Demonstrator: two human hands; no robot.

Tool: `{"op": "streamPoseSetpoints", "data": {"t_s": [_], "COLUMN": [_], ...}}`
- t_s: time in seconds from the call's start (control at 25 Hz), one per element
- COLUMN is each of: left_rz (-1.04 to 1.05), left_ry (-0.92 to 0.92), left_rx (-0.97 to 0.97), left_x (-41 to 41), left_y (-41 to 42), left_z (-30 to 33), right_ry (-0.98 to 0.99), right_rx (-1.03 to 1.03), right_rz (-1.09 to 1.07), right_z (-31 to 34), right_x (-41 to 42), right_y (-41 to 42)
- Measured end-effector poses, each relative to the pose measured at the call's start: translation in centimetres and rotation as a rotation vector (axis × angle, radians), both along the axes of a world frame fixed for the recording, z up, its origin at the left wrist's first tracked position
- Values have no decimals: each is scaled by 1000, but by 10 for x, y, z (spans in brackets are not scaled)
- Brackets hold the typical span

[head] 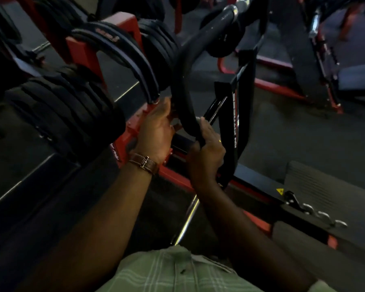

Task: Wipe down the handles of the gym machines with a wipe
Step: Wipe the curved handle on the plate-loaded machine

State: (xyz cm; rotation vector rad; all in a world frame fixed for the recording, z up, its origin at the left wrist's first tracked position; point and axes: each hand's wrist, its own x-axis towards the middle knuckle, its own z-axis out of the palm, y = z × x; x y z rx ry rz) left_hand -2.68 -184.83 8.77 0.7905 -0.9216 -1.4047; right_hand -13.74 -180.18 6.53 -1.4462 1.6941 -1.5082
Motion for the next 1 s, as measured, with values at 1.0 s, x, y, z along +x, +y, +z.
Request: {"op": "streamPoseSetpoints", "data": {"t_s": [1.0], "left_rz": [-486], "left_ry": [28], "left_rx": [-18], "left_x": [-1], "left_y": [-15], "left_z": [-31], "right_ry": [1041], "right_rx": [-421], "right_rz": [347], "right_z": [5], "right_x": [-24], "right_y": [-12]}}
